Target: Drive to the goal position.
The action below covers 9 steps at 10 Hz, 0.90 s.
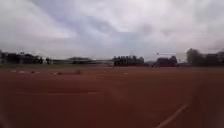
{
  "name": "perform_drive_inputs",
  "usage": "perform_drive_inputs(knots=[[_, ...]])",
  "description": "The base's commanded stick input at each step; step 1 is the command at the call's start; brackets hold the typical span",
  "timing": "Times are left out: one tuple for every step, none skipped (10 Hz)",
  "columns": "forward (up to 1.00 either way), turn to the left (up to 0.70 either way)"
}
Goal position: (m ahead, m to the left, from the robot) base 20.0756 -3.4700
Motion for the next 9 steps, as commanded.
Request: perform_drive_inputs(knots=[[0.7,0.0],[0.7,0.0],[0.7,0.0],[0.7,0.0],[0.7,0.0],[0.7,0.0],[0.7,0.0],[0.7,0.0],[0.7,0.0]])
